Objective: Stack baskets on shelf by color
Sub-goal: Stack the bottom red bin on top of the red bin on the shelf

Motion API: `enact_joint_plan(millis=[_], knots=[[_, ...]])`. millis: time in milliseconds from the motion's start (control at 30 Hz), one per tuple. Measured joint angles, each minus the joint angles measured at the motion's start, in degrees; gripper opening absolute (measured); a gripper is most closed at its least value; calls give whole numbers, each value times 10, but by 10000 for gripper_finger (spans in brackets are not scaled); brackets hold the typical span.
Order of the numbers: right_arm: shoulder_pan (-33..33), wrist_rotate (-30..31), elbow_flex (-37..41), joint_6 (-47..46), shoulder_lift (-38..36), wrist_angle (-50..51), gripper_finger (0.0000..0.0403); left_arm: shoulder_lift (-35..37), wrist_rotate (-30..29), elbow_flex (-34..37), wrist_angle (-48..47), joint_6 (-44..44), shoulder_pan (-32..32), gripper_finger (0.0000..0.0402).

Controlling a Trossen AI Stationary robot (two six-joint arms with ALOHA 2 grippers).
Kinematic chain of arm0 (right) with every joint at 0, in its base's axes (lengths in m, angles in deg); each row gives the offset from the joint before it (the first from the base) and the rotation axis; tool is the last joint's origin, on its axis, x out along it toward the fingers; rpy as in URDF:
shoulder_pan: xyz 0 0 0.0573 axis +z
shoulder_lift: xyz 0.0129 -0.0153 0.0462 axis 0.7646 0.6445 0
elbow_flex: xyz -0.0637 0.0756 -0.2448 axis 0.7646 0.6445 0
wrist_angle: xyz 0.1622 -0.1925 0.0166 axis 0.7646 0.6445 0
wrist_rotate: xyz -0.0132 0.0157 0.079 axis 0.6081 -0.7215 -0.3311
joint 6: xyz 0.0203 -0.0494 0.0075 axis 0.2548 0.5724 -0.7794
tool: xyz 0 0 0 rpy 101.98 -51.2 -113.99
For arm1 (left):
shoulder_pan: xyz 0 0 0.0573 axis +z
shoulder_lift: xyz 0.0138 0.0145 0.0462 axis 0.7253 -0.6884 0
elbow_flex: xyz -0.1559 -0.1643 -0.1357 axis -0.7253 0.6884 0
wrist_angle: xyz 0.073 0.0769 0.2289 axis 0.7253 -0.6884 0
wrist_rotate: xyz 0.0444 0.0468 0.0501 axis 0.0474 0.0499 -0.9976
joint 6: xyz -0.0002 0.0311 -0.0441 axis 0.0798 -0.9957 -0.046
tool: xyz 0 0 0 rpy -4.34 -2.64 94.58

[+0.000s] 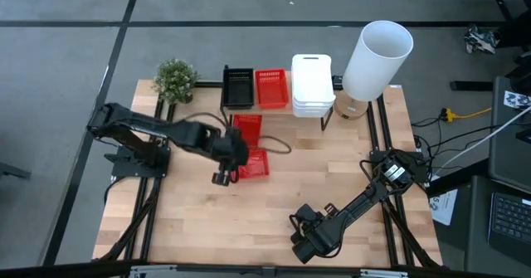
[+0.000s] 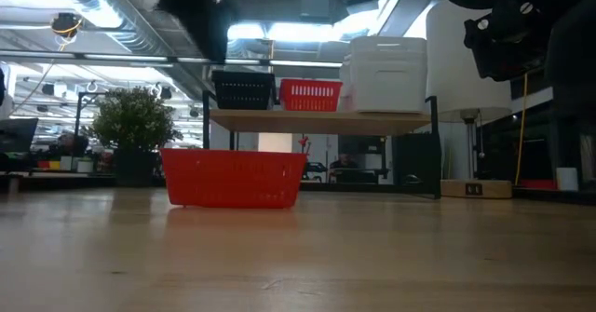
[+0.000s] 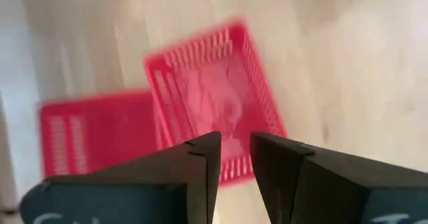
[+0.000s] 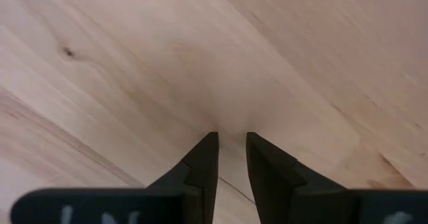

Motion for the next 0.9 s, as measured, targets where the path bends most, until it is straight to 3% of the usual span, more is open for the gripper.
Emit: enact_joint_plan(millis=[133,333,467,633,900], knots=[[0,0,0,0,0,-3,80,-8,-22,94,106,7,-10,73],[0,0,0,0,0,-5,80,-6,-22,158,80,-92,-36,73],[0,0,0,0,0,-5,80,-6,-35,174,82,-130,-56,73],[0,0,0,0,0,-5,80,-6,-91,177,87,-192,-80,73],[0,0,0,0,0,-5,80,-13,-92,177,82,-347,-97,73]])
